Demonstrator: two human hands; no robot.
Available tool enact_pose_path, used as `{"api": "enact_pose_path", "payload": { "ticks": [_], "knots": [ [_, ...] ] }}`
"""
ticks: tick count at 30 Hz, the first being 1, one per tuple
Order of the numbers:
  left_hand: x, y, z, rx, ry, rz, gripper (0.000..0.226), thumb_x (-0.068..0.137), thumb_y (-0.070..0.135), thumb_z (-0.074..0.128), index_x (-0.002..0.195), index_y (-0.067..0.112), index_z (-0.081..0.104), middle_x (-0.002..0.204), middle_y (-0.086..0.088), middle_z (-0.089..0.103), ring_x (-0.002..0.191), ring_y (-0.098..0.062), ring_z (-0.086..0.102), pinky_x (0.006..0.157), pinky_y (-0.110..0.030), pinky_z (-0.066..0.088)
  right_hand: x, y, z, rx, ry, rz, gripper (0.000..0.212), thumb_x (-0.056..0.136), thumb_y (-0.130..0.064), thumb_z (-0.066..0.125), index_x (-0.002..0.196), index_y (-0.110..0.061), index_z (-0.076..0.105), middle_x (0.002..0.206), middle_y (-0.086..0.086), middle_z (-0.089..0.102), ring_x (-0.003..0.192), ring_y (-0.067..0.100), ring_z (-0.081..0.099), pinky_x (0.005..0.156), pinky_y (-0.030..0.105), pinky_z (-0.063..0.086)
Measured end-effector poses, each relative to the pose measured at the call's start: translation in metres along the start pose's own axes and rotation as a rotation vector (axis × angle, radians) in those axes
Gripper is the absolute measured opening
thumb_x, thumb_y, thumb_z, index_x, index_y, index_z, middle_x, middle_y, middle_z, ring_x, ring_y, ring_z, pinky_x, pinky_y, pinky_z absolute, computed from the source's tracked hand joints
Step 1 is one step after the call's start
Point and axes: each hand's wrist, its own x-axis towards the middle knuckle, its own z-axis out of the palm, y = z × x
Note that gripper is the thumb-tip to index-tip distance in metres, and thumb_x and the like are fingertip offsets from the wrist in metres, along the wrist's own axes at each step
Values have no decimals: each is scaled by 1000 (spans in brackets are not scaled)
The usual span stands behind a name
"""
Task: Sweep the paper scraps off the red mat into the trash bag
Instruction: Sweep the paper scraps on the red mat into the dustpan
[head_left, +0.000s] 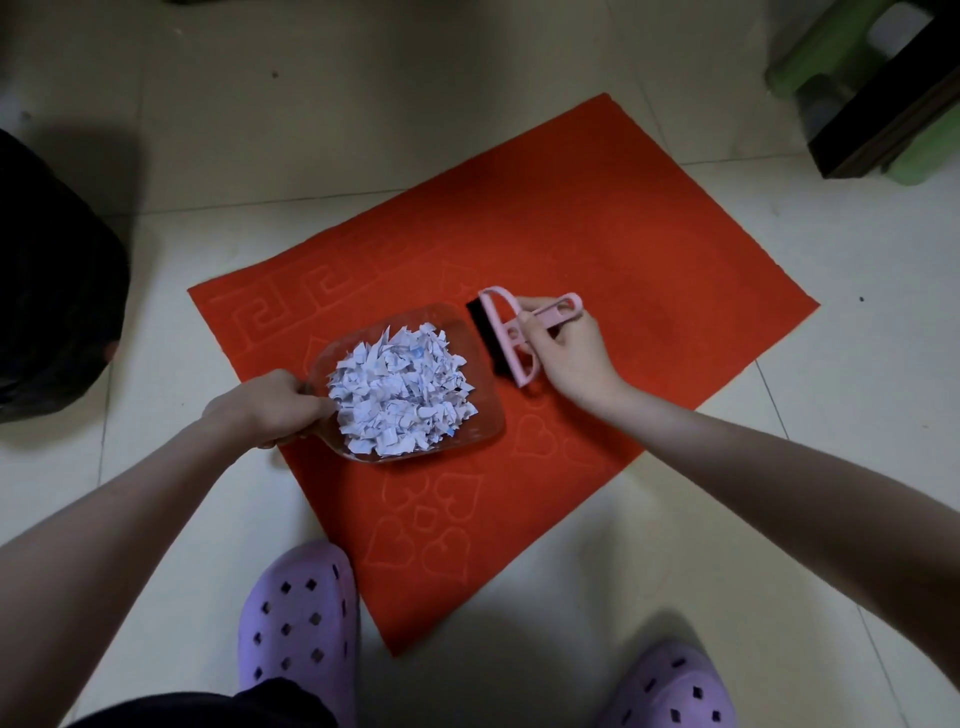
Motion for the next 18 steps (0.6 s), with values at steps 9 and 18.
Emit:
{"api": "enact_pose_path", "payload": {
  "ticks": [9, 18],
  "knots": [
    [0, 1, 0, 6, 10, 9, 34, 81, 24, 58, 50, 11, 54, 42, -4, 48, 35, -18, 36, 41, -19, 29, 44, 13, -58, -74, 361, -18, 27, 96, -20, 50, 113, -11, 69, 86, 0, 69, 64, -5, 59, 57, 10, 41],
    [1, 2, 0, 3, 19, 0, 34, 80, 25, 59, 49, 11, 54, 43, -4, 48, 36, -18, 36, 42, -19, 28, 57, 25, -50, -462, -18, -8, 48, 95, -50, 47, 99, -9, 69, 85, 9, 72, 75, 23, 67, 66, 32, 43]
  ]
}}
